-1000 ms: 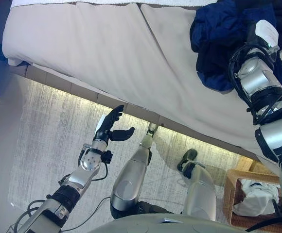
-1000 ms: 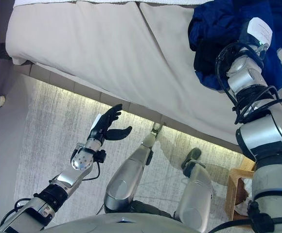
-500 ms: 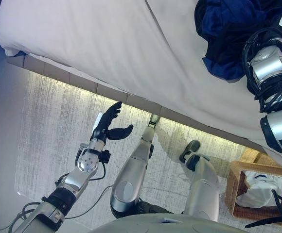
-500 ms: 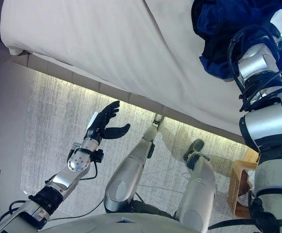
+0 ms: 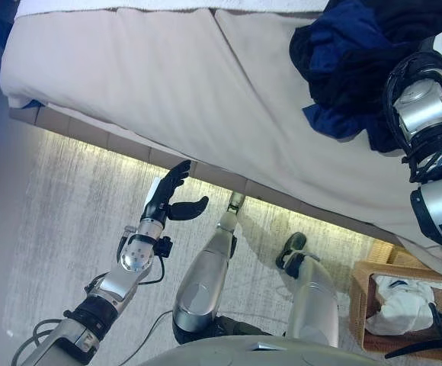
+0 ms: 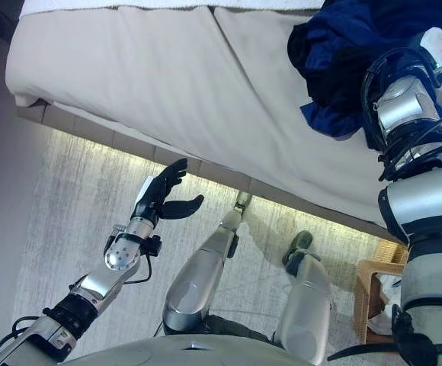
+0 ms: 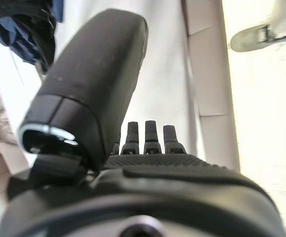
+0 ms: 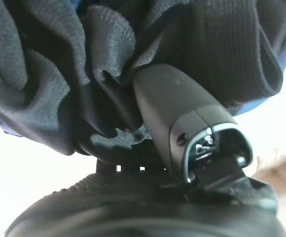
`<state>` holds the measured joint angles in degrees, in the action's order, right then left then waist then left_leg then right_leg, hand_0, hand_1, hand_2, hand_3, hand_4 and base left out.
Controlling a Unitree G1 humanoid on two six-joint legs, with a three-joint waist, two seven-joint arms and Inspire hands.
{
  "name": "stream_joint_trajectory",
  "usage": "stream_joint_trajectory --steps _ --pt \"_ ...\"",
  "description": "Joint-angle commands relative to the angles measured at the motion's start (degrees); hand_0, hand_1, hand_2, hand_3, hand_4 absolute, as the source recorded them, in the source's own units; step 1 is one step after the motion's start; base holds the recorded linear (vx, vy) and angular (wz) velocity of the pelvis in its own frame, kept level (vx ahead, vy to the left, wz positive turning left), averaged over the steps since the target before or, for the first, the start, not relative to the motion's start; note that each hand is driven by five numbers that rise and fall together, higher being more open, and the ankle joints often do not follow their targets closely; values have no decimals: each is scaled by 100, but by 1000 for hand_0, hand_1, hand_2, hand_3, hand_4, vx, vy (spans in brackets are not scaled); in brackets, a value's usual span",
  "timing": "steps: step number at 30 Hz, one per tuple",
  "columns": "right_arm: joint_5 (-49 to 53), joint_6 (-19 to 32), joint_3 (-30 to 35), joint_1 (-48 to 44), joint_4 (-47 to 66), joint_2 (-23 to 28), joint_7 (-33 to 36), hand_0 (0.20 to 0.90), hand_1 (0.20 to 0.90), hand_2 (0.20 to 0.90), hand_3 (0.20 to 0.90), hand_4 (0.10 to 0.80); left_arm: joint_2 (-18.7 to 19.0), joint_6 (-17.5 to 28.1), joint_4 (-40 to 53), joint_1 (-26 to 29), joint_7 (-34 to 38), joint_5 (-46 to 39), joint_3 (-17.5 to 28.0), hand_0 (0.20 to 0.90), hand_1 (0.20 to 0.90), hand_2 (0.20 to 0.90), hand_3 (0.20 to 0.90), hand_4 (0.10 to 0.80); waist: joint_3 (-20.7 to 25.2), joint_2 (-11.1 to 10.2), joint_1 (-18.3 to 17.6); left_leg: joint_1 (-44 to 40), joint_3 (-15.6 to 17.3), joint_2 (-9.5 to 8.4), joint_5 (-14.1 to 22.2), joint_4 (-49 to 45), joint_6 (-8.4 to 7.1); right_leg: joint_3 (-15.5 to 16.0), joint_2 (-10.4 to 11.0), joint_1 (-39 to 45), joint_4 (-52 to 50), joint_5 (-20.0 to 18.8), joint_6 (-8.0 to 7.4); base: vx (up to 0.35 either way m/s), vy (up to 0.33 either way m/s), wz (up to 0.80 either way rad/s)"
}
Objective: Pick up the clothes from the bed and place them into the basket
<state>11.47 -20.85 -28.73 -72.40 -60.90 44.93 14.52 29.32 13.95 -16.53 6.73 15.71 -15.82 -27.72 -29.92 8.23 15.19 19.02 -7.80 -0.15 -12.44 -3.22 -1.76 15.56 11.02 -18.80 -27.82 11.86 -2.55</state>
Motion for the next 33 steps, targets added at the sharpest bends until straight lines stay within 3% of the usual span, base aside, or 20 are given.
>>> stream_joint_trajectory --steps 1,5,9,14,20,27,33 --pt "2577 908 640 282 809 583 -970 300 300 300 200 100 191 260 289 -27 -84 -15 608 900 900 900 900 800 264 -501 -221 -959 256 -165 1187 -209 127 -2 -422 1001 1549 -815 131 153 -24 -11" --pt "4867 881 1552 1032 875 292 -2575 300 300 300 200 100 233 225 130 -12 -238 7 619 900 900 900 900 800 574 -656 -285 -1366 292 -104 1215 54 91 -61 -456 1469 1899 -870 104 136 -33 -15" --pt "6408 354 2196 1551 1161 -74 -3309 300 300 300 200 100 292 231 -48 -49 -497 -59 605 900 900 900 900 800 1019 -757 -298 -1621 273 -106 1202 227 104 -109 -459 1766 2119 -965 57 134 -20 -4" --pt "7570 209 2397 1738 1524 -403 -3274 300 300 300 200 100 330 271 -209 -231 -709 -15 615 900 900 900 900 800 1367 -818 -219 -1856 163 -150 1189 378 134 -107 -451 1997 2234 -1013 9 126 -28 8" --pt "9043 754 2793 2033 1767 -957 -2714 300 300 300 200 100 362 337 -295 -372 -887 160 597 900 900 900 900 800 1603 -821 -154 -2016 112 -199 1275 322 200 -104 -394 2196 2281 -1050 -54 83 -20 11" --pt "9083 963 3214 2557 1117 -1111 -1972 300 300 300 200 100 313 183 -318 -217 -725 128 466 900 900 900 900 800 1604 -757 -270 -2095 180 -193 1295 366 255 -204 -375 2246 2372 -1126 -100 11 -2 3" --pt "7868 713 3521 2909 309 -966 -1695 300 300 300 200 100 244 97 -416 -12 -541 90 348 900 900 900 900 800 1498 -716 -395 -2145 261 -170 1276 447 287 -287 -385 2220 2390 -1180 -115 -14 -3 -10"
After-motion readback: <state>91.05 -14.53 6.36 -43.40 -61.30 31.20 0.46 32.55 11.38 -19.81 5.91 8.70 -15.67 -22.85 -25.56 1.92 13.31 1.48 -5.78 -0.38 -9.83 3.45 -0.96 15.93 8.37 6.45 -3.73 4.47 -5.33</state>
